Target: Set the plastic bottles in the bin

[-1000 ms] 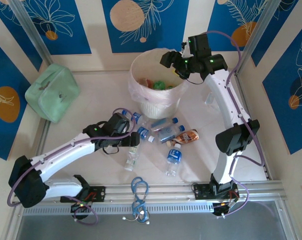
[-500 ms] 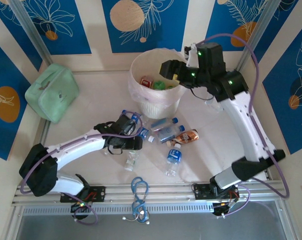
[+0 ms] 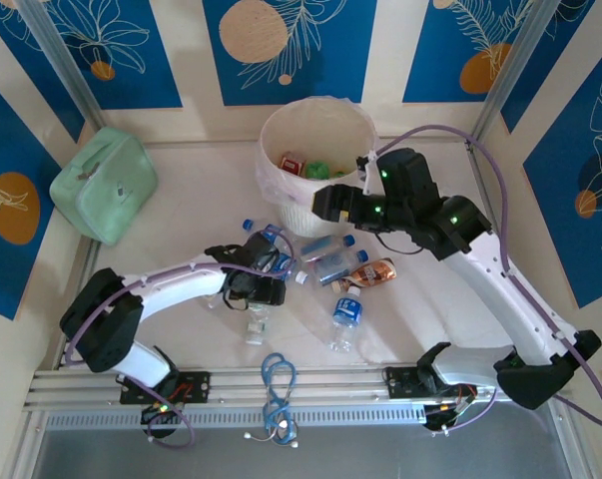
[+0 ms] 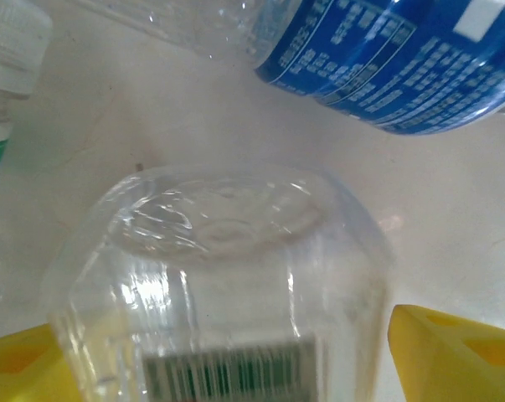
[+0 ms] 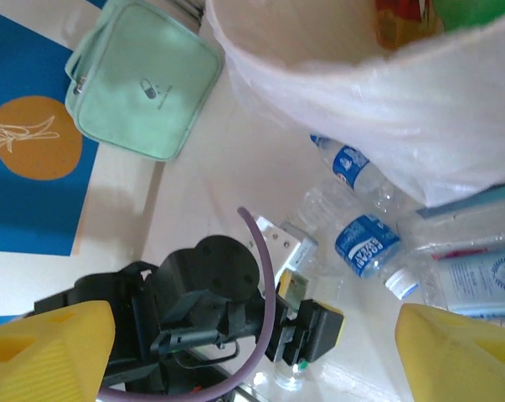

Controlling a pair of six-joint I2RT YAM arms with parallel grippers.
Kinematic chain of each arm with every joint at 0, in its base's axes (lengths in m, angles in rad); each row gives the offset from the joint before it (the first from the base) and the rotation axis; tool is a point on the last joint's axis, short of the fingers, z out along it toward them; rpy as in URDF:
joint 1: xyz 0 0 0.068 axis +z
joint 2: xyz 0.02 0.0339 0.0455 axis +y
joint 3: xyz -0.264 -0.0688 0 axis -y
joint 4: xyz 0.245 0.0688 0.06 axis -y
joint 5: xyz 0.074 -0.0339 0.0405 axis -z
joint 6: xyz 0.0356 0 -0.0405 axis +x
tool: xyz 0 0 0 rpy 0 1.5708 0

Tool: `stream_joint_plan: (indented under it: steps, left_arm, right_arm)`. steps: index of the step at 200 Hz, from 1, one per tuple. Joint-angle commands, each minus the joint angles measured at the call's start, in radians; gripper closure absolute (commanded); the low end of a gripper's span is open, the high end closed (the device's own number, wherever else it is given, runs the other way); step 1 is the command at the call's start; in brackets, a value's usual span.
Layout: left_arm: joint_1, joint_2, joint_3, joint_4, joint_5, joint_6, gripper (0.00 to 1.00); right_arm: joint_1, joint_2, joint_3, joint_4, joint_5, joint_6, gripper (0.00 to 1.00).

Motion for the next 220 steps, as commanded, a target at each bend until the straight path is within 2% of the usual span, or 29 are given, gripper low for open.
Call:
stream_joint_plan:
  steps: [1, 53, 132, 180, 203, 220]
  left_arm:
    - [-0.017, 0.023, 0.029, 0.002, -0.010, 0.020, 0.21]
    - [-0.030, 0.027, 0.021, 0.002, -0.017, 0.013, 0.30]
    - [-0.029, -0.048, 0.052, -0.032, -0.004, -0.004, 0.42]
    - [0.019, -0.213, 0.160, -0.039, 0.104, -0.124, 0.41]
    - [0.080, -0.287, 0.187, -0.007, 0.147, -0.217, 0.40]
    - [0.135, -0.338, 0.166, 0.079, 0.212, -0.315, 0.39]
  right_arm:
    - [0.022, -0.045, -0.032, 0.019, 0.042, 0.029, 0.12]
    - [0.029, -0.080, -0.081, 0.009, 0.071, 0.048, 0.12]
    - [0.031, -0.117, -0.130, 0.011, 0.078, 0.061, 0.13]
    - [0.040, -0.131, -0.166, 0.032, 0.043, 0.051, 0.13]
    - [0.047, -0.133, -0.179, 0.061, 0.004, 0.035, 0.11]
    - [0.068, -0.122, -0.177, 0.067, -0.006, 0.022, 0.10]
